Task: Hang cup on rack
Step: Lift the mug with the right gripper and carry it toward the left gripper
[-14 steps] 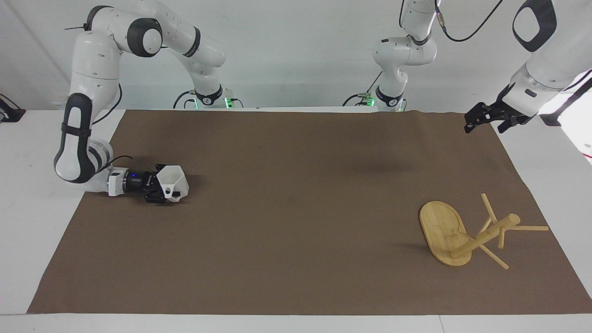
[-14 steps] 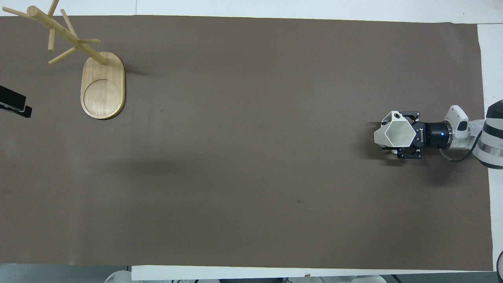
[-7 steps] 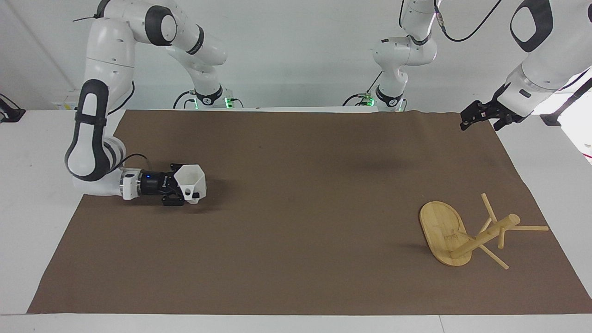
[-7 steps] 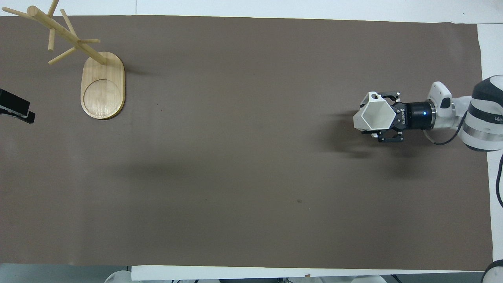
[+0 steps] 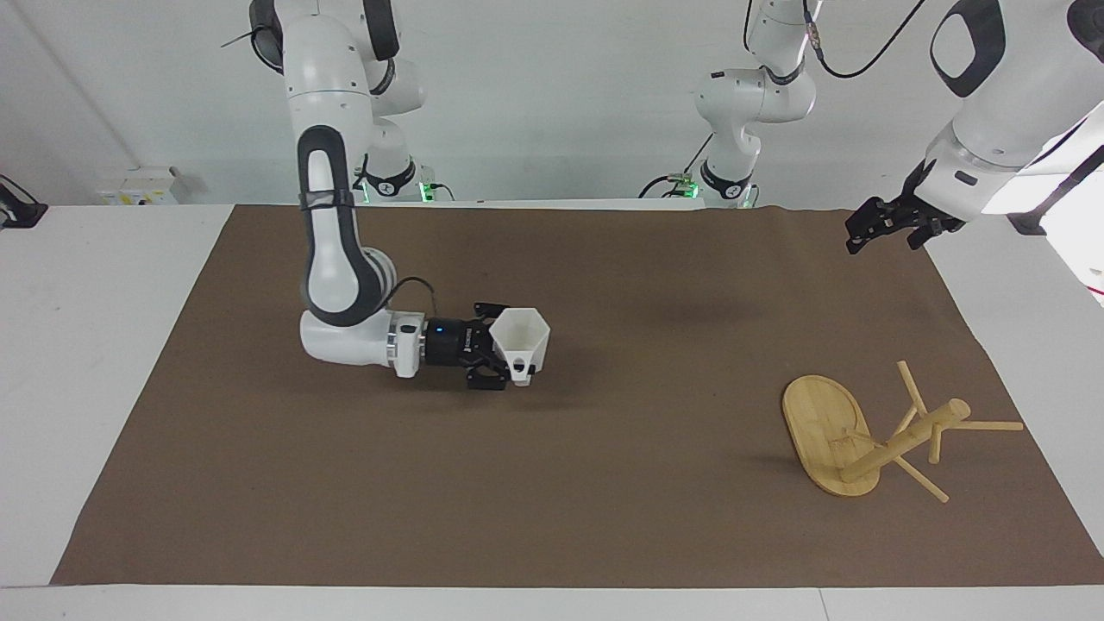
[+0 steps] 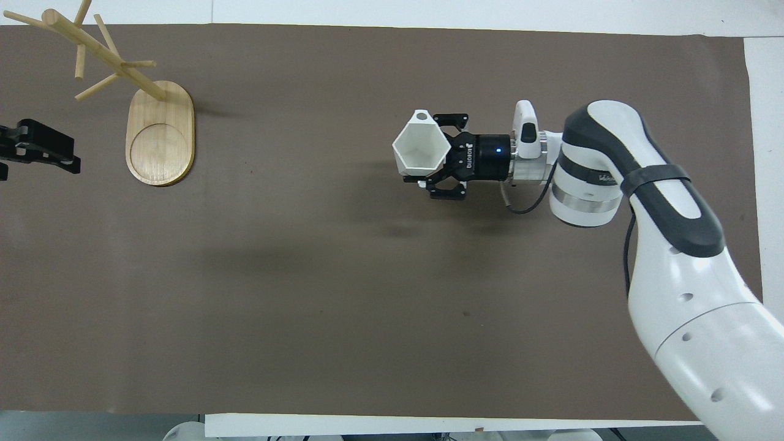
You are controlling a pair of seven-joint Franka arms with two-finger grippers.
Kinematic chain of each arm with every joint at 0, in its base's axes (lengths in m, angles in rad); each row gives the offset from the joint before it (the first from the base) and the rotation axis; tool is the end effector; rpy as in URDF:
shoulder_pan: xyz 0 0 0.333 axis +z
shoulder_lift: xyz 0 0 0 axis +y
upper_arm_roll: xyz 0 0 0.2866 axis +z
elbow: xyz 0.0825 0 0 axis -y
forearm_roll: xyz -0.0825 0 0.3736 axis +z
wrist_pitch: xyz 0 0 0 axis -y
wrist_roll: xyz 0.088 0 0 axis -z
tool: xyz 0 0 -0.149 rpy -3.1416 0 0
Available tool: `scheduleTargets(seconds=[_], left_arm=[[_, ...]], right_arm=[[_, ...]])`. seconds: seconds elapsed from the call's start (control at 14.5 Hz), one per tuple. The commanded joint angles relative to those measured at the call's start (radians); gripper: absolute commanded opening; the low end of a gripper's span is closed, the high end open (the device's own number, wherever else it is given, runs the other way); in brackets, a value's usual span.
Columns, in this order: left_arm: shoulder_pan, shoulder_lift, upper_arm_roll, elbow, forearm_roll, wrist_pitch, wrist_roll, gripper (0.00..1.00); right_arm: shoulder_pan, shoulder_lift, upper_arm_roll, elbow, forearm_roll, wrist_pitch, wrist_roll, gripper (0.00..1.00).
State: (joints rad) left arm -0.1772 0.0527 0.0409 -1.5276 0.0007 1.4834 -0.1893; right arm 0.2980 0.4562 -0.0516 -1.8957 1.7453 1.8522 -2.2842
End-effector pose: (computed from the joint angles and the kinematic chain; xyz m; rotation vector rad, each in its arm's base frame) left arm 0.5399 -0.0744 0.5370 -3.1185 -0.0828 0.1485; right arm 0.5791 0.2682 0.2732 -1.3690 -1.1868 -1.1594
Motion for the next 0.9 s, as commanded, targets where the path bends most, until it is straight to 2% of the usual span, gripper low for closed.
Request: scheduleTargets(seconds=[0.0, 0.28, 0.41, 0.69, 0.83], left_arm=[[-0.109, -0.065, 0.005, -0.118, -0.002, 0.122, -0.186, 0.99], [-0.238, -0.045, 0.004, -0.132, -0.002, 0.199, -0.357, 0.99], [-0.292, -0.031, 0.004, -0.129, -0.002, 0.233, -0.418, 0.99], [-0.402, 0.048, 0.005, -0.074, -0.014, 0.245, -0.542, 0.99], [-0.426, 0.07, 0.004, -0.075, -0.019, 0.256, -0.574, 0.99]], right_arm=[[0.078, -0.024, -0.01, -0.01, 0.094, 0.069, 0.052, 0.33], [0.179, -0.028, -0.007, 0.004, 0.202, 0.229, 0.036, 0.33], [0.243, -0.028, -0.008, 0.006, 0.262, 0.271, 0.014, 0.33], [0.342, -0.054, -0.008, 0.024, 0.292, 0.431, 0.015, 0.33], [0.362, -0.073, -0.008, 0.015, 0.31, 0.469, 0.02, 0.33]])
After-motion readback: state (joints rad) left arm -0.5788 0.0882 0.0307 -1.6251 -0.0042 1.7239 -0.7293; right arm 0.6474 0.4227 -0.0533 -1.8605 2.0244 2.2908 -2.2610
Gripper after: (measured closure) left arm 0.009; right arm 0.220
